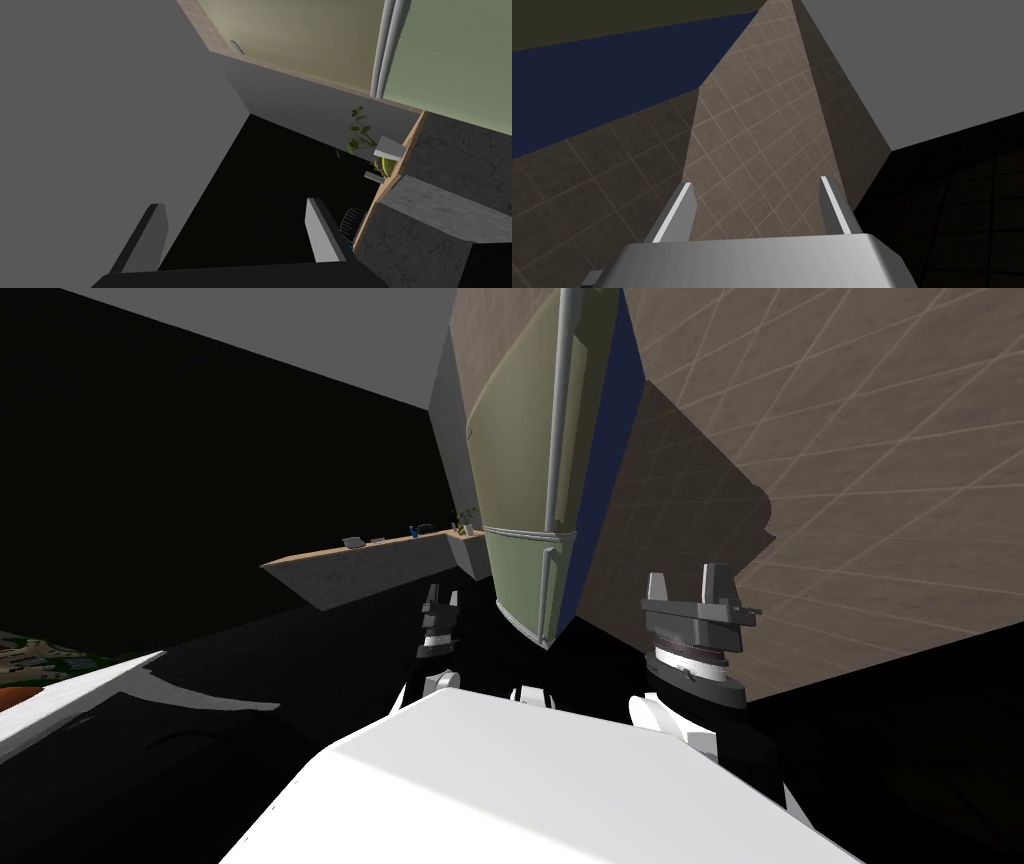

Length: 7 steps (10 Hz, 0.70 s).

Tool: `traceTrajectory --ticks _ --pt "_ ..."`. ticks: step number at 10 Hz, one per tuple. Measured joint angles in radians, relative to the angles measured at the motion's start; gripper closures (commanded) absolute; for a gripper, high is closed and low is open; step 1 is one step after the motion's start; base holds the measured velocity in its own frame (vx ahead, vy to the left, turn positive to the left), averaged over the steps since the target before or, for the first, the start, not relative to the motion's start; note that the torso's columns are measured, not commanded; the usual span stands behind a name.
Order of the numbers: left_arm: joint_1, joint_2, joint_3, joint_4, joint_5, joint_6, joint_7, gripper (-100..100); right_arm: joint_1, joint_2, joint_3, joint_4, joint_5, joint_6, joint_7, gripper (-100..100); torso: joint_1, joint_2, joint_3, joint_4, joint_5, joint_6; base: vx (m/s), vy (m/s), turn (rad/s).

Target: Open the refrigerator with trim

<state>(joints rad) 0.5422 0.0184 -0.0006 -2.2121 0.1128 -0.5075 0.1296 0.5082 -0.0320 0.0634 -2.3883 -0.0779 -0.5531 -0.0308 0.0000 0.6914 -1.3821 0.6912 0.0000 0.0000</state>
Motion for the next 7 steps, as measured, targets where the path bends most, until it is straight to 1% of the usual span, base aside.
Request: traceTrajectory --ticks 1,2,4,7 --pt "-0.005 0.017 0.005 0.002 0.001 0.005 0.002 -100 0.000 0.000 0.000 0.000 0.000 0.000 0.000 0 -0.001 0.033 -0.069 0.033 0.000 0.000 0.013 -0.047 -0.012" --pt "-0.012 0.038 0.012 0.002 0.002 0.016 0.004 -100 0.000 0.000 0.000 0.000 0.000 0.000 0.000 0 -0.002 0.043 -0.089 0.043 -0.001 0.000 0.009 -0.062 -0.013" --pt "-0.030 0.072 0.031 0.002 0.006 0.049 0.010 -100 0.000 0.000 0.000 0.000 0.000 0.000 0.000 0 -0.002 0.045 -0.094 0.046 -0.001 0.000 0.041 -0.096 -0.017" --pt "-0.074 0.105 0.070 0.006 0.011 0.120 0.022 -100 0.000 0.000 0.000 0.000 0.000 0.000 0.000 0 -0.002 0.047 -0.094 0.047 -0.001 0.000 0.047 -0.139 -0.022"
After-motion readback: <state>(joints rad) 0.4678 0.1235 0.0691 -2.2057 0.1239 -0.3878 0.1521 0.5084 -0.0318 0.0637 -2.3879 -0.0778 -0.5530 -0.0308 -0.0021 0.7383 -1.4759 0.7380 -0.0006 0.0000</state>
